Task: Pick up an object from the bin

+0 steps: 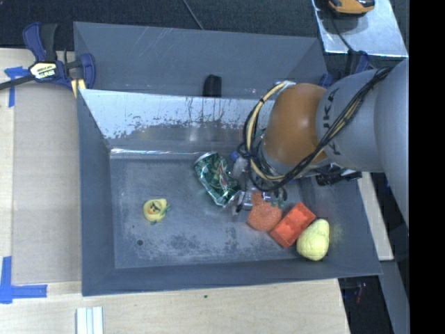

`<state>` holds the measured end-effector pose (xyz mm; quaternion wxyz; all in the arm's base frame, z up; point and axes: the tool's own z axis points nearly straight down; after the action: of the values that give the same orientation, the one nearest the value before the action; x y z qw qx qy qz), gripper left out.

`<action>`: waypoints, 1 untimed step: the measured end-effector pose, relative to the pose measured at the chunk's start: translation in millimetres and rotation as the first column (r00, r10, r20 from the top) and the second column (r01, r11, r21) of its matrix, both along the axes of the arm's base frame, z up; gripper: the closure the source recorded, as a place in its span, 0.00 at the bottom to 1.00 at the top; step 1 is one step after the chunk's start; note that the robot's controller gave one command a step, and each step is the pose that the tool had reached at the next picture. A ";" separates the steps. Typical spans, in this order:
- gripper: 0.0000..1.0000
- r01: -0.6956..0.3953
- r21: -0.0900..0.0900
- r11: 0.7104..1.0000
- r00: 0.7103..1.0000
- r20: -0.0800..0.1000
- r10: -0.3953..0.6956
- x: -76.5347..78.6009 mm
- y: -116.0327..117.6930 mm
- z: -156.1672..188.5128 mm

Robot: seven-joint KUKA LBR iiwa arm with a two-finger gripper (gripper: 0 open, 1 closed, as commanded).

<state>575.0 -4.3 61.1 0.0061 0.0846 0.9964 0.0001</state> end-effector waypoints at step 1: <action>0.00 0.046 0.001 0.999 0.999 -0.002 -0.046 -9.0 11.6 7.2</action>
Offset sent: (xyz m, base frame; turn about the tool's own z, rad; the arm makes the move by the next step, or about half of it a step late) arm -0.0072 0.0054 0.0318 0.0411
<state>565.9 7.3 68.3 0.0053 0.1076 0.9942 0.0002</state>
